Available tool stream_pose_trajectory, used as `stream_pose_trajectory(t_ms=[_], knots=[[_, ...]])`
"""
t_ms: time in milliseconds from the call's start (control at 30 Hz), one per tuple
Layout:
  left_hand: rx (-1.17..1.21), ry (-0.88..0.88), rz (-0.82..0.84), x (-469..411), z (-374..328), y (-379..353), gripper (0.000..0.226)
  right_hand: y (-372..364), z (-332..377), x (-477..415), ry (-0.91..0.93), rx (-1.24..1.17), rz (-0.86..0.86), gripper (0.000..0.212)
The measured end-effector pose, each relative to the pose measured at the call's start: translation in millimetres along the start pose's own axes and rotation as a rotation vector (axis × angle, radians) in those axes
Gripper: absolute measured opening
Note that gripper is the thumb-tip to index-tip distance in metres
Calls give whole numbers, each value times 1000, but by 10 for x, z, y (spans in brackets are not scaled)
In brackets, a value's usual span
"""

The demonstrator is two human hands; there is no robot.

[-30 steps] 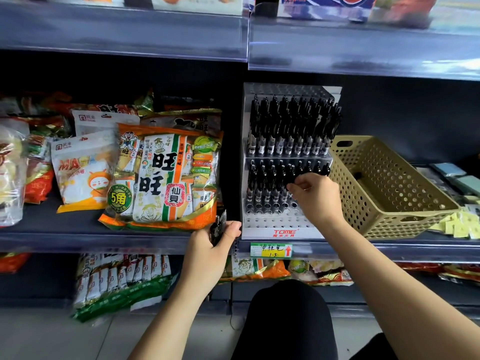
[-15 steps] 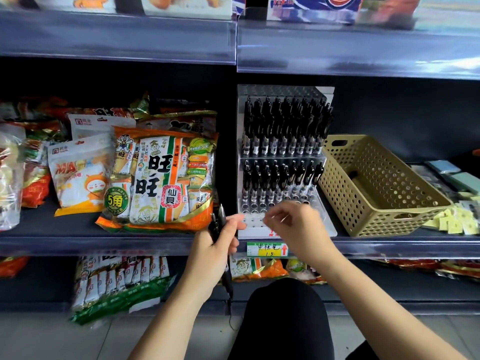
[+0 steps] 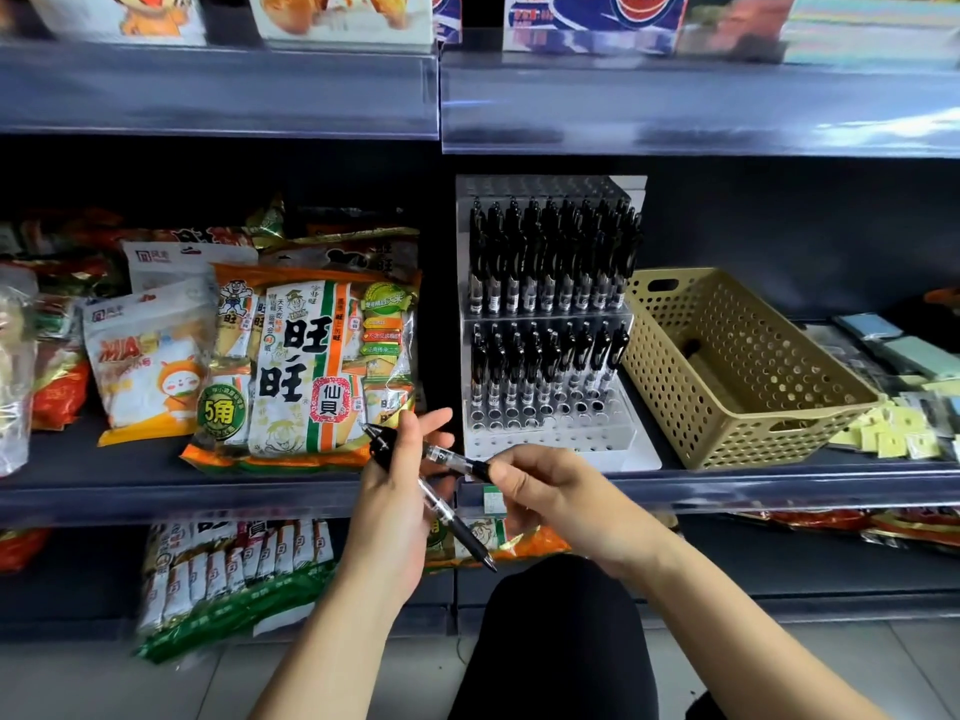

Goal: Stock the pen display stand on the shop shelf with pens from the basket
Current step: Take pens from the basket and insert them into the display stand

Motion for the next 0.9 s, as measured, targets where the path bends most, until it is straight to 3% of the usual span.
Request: stream_pose_trajectory(t_ms=[167,333,533,633,733,900], knots=[[109,23,17,20,67,-67,36,284,-73,7,-67,-345,-242,4],[-34,-132,145,86,36,-222,21,283,-252,39,-189,-821,-295,18],[-151,-225,218,112,59,-299,18,227,-303,87,-251,-967,-346,14],[-206,-204,206,86,125,-287,28,298,-246,74,-213,-1005,-396,6],[-302,-125,129,18,248,-189,22,569,-66,88,-97,-904,-495,17],[-319,-79,-9,-47,299,19,15,1147,473,161,199,-147,-780,20]])
Point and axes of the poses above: each hand's wrist, its own x-axis away from the middle knuckle, its own y-axis out of the back of the hand, z = x × y, the point moved 7 cm from there along -x, towards the middle knuckle, and after that the axes turned 1 degree about z, right-handed, at the moved point
